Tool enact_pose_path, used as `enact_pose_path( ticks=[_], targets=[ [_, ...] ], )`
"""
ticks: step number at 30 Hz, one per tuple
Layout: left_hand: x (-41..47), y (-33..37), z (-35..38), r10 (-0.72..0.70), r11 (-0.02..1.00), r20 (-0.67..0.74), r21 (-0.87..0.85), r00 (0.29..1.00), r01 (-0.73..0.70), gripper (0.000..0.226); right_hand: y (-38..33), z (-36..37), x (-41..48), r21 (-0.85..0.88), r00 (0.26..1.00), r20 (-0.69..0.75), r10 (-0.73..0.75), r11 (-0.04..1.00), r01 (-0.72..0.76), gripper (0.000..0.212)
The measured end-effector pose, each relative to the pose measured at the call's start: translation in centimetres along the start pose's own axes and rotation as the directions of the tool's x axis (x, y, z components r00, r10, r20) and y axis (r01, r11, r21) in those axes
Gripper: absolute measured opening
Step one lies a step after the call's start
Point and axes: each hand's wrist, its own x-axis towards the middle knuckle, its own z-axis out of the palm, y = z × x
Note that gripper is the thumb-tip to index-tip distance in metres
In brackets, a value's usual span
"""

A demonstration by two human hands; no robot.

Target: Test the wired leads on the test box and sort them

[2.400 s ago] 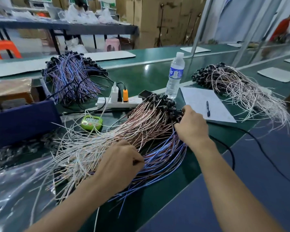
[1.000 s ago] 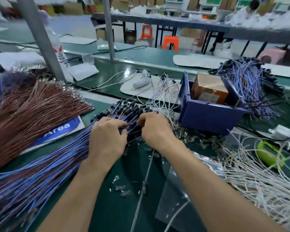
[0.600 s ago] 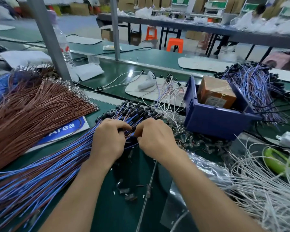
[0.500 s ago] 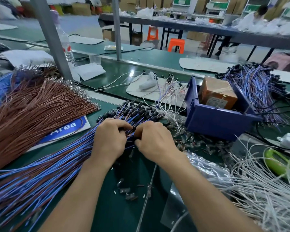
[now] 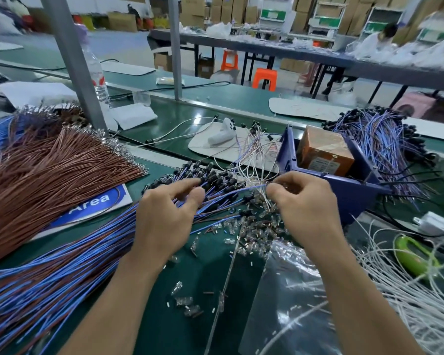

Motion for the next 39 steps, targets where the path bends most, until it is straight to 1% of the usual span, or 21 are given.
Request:
enact_pose_path(
  ticks=[1, 2, 3, 5, 6, 7, 8, 11, 13, 16, 18, 20, 22, 24, 26, 28, 30, 32, 33, 36, 39],
  targets=[
    [-0.3, 0.6, 0.0, 0.051, 0.999, 0.066, -0.015, 0.997, -0.05, 0.024, 0.2, -0.3, -0.2, 0.156, 0.998, -0.036, 0.055, 0.987, -0.048, 0.009],
    [-0.7, 1.0, 0.2, 0.091, 0.996, 0.126, -0.021, 0.988, -0.09, 0.019, 0.3, -0.4, -0.3, 0.332, 0.991, -0.056, 0.124, 0.938, -0.099, 0.013],
    [-0.9, 1.3, 0.5, 0.117, 0.993, 0.168, -0.023, 0.979, -0.115, 0.017, 0.3, -0.6, -0.4, 0.52, 0.98, -0.048, 0.195, 0.842, -0.142, 0.017],
    [-1.3, 1.5, 1.1, 0.138, 0.99, 0.21, -0.044, 0.968, -0.132, 0.021, 0.2, -0.7, -0.7, 0.828, 0.954, 0.043, 0.296, 0.524, -0.2, 0.02],
    [-1.4, 1.6, 1.2, 0.146, 0.989, 0.221, -0.054, 0.964, -0.137, 0.023, 0.1, -0.7, -0.8, 0.894, 0.945, 0.102, 0.312, 0.388, -0.225, 0.015],
    [-1.6, 1.6, 1.3, 0.166, 0.986, 0.23, -0.057, 0.959, -0.157, 0.026, 0.1, -0.7, -1.0, 0.92, 0.938, 0.157, 0.309, 0.301, -0.253, 0.01],
    [-1.8, 1.8, 1.4, 0.201, 0.98, 0.242, -0.053, 0.949, -0.194, 0.03, 0.0, -0.7, -1.1, 0.927, 0.935, 0.203, 0.292, 0.249, -0.279, 0.007],
    [-2.5, 2.5, 1.9, 0.277, 0.961, 0.281, -0.057, 0.919, -0.272, 0.033, -0.3, -0.8, -1.1, 0.928, 0.93, 0.296, 0.216, 0.164, -0.333, 0.013],
    [-2.6, 2.6, 2.1, 0.268, 0.963, 0.287, -0.058, 0.92, -0.263, 0.041, -0.5, -1.6, -0.8, 0.933, 0.93, 0.31, 0.196, 0.124, -0.337, 0.018],
    [-2.2, 2.2, 2.0, 0.209, 0.978, 0.297, -0.059, 0.932, -0.201, 0.034, 0.3, -3.7, 0.1, 0.96, 0.938, 0.259, 0.23, 0.05, -0.277, 0.022],
    [-1.8, 1.9, 1.7, 0.151, 0.987, 0.307, -0.091, 0.94, -0.129, 0.033, 1.0, -5.0, 0.2, 0.964, 0.94, 0.218, 0.264, 0.092, -0.249, 0.019],
    [-1.5, 1.8, 1.5, 0.116, 0.991, 0.303, -0.103, 0.946, -0.089, 0.032, 1.8, -5.7, 0.0, 0.952, 0.939, 0.171, 0.298, 0.198, -0.236, 0.024],
    [-1.3, 1.8, 1.5, 0.094, 0.991, 0.287, -0.116, 0.953, -0.062, 0.032, 2.5, -5.7, -0.3, 0.899, 0.946, 0.127, 0.298, 0.369, -0.237, 0.034],
    [-1.5, 1.7, 1.4, 0.093, 0.991, 0.256, -0.116, 0.962, -0.065, 0.031, 2.6, -5.4, -0.9, 0.77, 0.967, 0.125, 0.224, 0.593, -0.237, 0.036],
    [-1.8, 1.8, 1.6, 0.17, 0.985, 0.216, -0.031, 0.962, -0.167, 0.026, 2.3, -4.7, -1.4, 0.55, 0.981, 0.154, 0.116, 0.815, -0.183, 0.031],
    [-2.2, 2.3, 2.2, 0.382, 0.917, 0.178, 0.046, 0.907, -0.395, 0.017, 1.8, -3.9, -2.1, 0.248, 0.981, 0.192, -0.01, 0.968, -0.038, 0.028],
    [-2.6, 2.6, 3.0, 0.581, 0.806, 0.153, 0.029, 0.799, -0.592, 0.005, 1.4, -2.8, -2.8, 0.002, 0.966, 0.237, -0.103, 0.994, 0.105, 0.023],
    [-2.8, 2.8, 3.5, 0.673, 0.733, 0.145, 0.005, 0.725, -0.681, 0.01, 1.1, -1.7, -3.7, -0.098, 0.955, 0.271, -0.122, 0.983, 0.153, 0.018],
    [-2.9, 2.8, 3.7, 0.693, 0.714, 0.138, 0.007, 0.708, -0.7, 0.015, 1.1, -1.3, -3.9, -0.106, 0.955, 0.277, -0.109, 0.984, 0.143, 0.014],
    [-3.0, 3.1, 3.6, 0.686, 0.725, 0.093, -0.011, 0.721, -0.689, 0.017, 0.9, -1.1, -4.2, -0.049, 0.948, 0.312, -0.061, 0.996, 0.08, 0.01],
    [-3.2, 3.6, 3.2, 0.641, 0.767, 0.106, -0.056, 0.761, -0.639, 0.02, 0.9, -1.5, -4.1, 0.033, 0.883, 0.469, 0.001, 0.999, -0.019, 0.037]
  ],
)
